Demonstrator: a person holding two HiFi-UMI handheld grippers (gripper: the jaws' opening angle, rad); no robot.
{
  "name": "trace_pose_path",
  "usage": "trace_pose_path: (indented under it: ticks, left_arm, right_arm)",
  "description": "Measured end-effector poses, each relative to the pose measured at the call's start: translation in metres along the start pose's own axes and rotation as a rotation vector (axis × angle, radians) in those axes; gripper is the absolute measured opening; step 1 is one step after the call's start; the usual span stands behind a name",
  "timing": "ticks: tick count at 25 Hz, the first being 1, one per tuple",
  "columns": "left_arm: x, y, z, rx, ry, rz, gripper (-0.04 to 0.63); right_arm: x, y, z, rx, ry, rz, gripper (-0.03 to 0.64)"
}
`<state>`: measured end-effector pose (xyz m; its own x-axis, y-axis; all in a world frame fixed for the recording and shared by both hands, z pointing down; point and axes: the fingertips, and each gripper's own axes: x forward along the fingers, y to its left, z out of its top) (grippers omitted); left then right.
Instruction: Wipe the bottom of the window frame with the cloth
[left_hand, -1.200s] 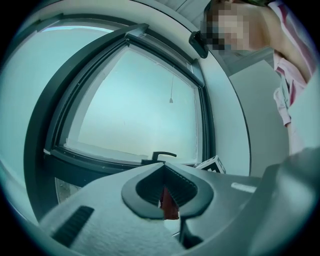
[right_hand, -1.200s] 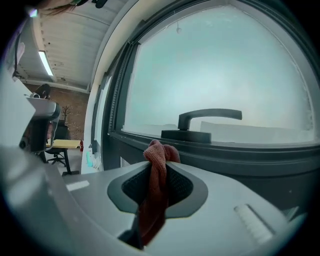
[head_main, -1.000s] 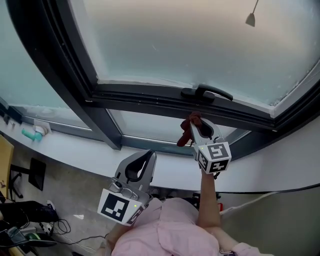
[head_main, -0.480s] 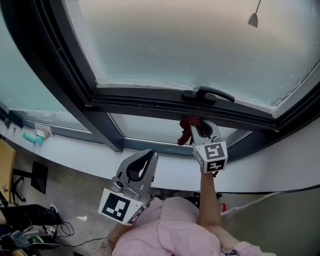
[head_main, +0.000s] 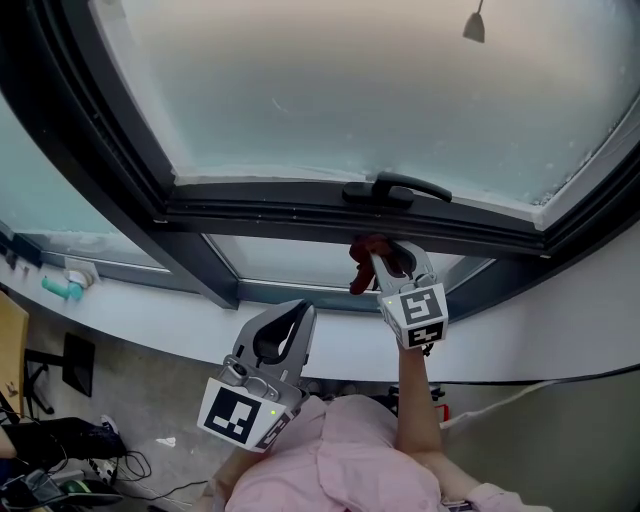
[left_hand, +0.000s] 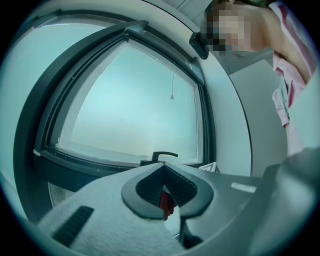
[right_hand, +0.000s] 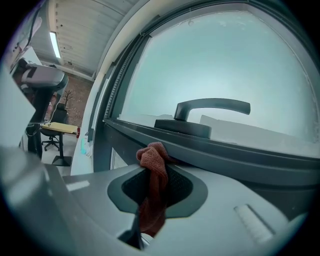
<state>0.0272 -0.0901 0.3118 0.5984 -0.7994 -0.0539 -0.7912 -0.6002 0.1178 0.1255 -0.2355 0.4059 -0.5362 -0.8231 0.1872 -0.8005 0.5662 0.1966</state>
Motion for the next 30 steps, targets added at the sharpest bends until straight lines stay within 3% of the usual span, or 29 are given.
trace_pose_path:
  ticks: [30]
  left_arm:
    - [0.033, -0.039, -0.008, 0.005, 0.000, -0.035, -0.003]
  right_arm:
    - [-0.037, -0.053, -0.024, 0.005, 0.020, -0.052, 0.066]
